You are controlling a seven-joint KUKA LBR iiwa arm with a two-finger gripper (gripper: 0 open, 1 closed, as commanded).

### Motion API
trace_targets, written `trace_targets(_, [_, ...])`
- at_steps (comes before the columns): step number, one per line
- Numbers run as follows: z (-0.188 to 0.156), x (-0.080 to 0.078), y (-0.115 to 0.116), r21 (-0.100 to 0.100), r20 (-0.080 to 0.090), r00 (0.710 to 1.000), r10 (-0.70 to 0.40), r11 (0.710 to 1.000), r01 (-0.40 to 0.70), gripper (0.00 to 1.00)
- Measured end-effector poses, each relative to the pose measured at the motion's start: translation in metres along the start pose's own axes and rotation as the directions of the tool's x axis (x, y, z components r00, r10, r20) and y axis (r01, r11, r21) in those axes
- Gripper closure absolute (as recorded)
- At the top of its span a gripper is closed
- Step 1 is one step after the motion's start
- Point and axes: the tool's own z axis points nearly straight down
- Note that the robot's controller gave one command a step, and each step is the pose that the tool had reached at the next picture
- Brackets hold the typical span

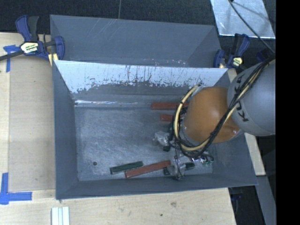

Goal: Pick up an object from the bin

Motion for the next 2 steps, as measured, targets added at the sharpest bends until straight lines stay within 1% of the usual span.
trace_targets(1, [-0.002, 0.004, 0.005, -0.006, -0.021, 1.0, -0.008, 1.0, 0.008, 1.0])
trace_targets(2, [-0.001, -0.003, -0.017, -0.015, -0.024, 1.0, 0.016, 1.0, -0.016, 1.0])
